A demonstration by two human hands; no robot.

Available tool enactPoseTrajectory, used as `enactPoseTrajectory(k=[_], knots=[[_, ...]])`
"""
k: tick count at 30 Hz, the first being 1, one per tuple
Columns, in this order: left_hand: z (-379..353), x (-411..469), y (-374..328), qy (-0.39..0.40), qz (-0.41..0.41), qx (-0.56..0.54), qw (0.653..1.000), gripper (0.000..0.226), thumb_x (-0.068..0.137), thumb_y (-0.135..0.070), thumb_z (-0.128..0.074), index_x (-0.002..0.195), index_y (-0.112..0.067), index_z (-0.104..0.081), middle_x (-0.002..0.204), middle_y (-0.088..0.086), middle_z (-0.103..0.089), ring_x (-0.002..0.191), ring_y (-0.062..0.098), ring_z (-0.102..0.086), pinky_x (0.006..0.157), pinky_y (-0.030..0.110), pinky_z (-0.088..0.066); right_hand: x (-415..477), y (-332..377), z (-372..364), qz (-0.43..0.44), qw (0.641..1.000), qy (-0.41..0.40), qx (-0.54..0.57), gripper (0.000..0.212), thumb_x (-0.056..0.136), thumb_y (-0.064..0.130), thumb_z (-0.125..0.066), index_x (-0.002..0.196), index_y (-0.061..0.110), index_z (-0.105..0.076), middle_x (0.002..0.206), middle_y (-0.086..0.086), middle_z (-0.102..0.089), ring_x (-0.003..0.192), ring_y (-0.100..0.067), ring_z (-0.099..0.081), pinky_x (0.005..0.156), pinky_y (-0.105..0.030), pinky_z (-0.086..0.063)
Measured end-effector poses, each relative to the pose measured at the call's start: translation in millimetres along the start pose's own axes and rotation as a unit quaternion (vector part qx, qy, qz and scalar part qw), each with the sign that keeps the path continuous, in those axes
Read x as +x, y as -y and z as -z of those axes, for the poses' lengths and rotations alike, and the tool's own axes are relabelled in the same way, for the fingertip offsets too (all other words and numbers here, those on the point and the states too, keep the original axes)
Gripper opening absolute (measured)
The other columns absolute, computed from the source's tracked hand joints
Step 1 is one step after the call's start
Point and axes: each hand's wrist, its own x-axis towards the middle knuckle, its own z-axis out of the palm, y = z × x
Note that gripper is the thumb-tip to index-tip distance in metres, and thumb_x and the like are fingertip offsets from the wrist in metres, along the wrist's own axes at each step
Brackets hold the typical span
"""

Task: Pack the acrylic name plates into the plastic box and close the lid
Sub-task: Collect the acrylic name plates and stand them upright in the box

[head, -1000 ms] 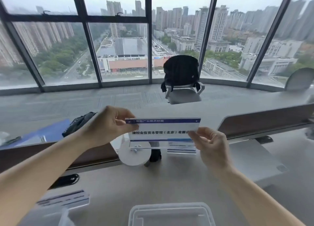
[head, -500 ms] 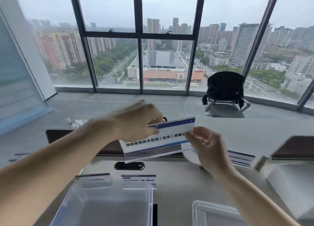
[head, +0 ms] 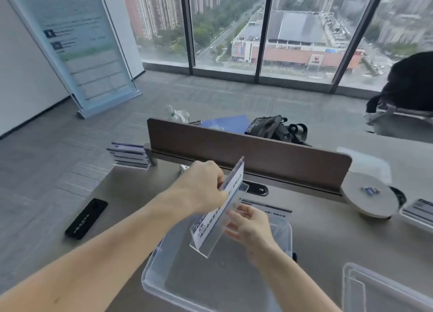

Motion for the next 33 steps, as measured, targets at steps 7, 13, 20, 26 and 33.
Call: enactPoseTrajectory(k=[7,13,20,26,33], knots=[[-86.7,13.6,80.5,0.099,0.135,0.037,0.985,0.037,0.087,-0.023,-0.064,0.057,-0.02,-0.041,0.062,0.0,-0.046,0.06,0.03,-0.057,0.058,0.027,-0.044,60.0,-104.5,-31.2,-0.074,0.99,-0.01,-0.12,0.029,0.088,0.014,-0.067,0.117,0.012,-0.067,0.1,-0.006,-0.074,0.066,-0.016,-0.072,0.064,-0.034,-0.064],[-163.6,40.4,138.0,0.158,0.164,0.097,0.969,0.038,0.092,-0.019,-0.063,0.062,-0.015,-0.04,0.062,0.003,-0.044,0.065,0.028,-0.056,0.057,0.033,-0.046,128.4,-196.0,-55.5,-0.155,0.976,-0.016,-0.153,0.014,0.064,0.031,-0.058,0.075,0.023,-0.059,0.076,-0.003,-0.064,0.074,-0.025,-0.06,0.078,-0.054,-0.059],[-203.0,50.1,168.0,0.233,0.147,0.146,0.95,0.014,0.095,-0.008,-0.061,0.109,-0.007,-0.063,0.112,0.013,-0.067,0.108,0.032,-0.069,0.073,0.036,-0.051,141.5,-229.9,-92.6,-0.17,0.974,-0.021,-0.148,0.013,0.084,0.022,-0.056,0.076,0.012,-0.055,0.075,-0.008,-0.057,0.076,-0.018,-0.05,0.067,-0.032,-0.038],[-210.0,50.1,176.6,0.247,0.125,0.198,0.94,0.031,0.095,0.0,-0.059,0.125,-0.004,-0.062,0.126,0.014,-0.066,0.119,0.032,-0.065,0.088,0.038,-0.055,156.1,-274.6,-105.6,-0.173,0.973,-0.023,-0.152,0.04,0.072,0.034,-0.051,0.096,0.004,-0.062,0.094,-0.023,-0.069,0.073,-0.016,-0.059,0.065,-0.04,-0.049],[-182.3,61.7,174.5,0.164,0.101,0.206,0.96,0.034,0.09,0.008,-0.058,0.123,-0.001,-0.055,0.116,0.014,-0.068,0.111,0.035,-0.068,0.069,0.036,-0.045,142.9,-226.6,-123.1,-0.186,0.971,0.013,-0.15,0.019,0.081,0.034,-0.056,0.087,0.017,-0.062,0.085,0.004,-0.064,0.079,-0.015,-0.055,0.072,-0.031,-0.043]])
